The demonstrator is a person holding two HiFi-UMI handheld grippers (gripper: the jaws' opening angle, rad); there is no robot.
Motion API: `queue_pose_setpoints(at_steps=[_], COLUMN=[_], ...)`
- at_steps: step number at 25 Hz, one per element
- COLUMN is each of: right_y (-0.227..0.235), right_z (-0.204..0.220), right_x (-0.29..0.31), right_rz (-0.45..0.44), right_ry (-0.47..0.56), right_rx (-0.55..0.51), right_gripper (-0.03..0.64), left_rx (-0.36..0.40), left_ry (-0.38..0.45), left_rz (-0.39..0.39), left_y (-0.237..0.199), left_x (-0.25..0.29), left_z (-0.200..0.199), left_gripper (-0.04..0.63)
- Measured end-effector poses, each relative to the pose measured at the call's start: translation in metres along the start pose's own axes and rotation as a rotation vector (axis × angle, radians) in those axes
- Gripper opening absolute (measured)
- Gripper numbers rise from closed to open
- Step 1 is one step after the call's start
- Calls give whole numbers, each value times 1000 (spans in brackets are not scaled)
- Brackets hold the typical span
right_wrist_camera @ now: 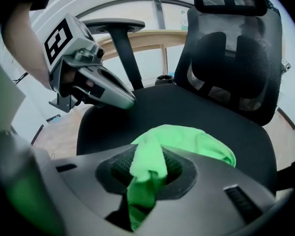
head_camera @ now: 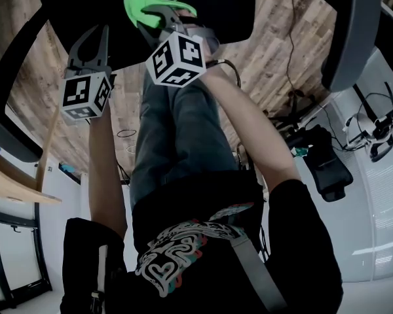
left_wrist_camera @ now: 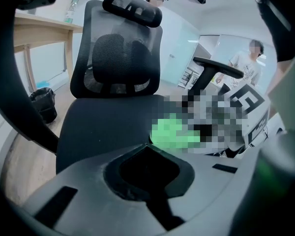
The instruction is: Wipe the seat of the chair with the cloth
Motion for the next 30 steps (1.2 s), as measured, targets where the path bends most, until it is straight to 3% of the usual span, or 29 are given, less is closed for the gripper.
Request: queue_pose_setpoints(at_steps=[21, 30], right_y=[79, 94], right_z=[56, 76], right_x=[-75, -99], right_rz=[205, 260], right_ry=[-28, -33], right_rx=[177, 202], right_gripper=[87, 87], left_rx=[111, 129], left_ry=[-3, -6], left_rz=[175, 194], left_y=[44, 53], left_x=[60, 65], left_z=[-49, -51], left_gripper=[2, 2])
Point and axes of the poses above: the fingertips, and each gripper's own axes: x forward along the fingers, y to its right, z out of its underside, the point moved 3 cm from there along -x, backward along the fingers, and after that the axes turned 14 degrees about x, right-handed, at the moved point
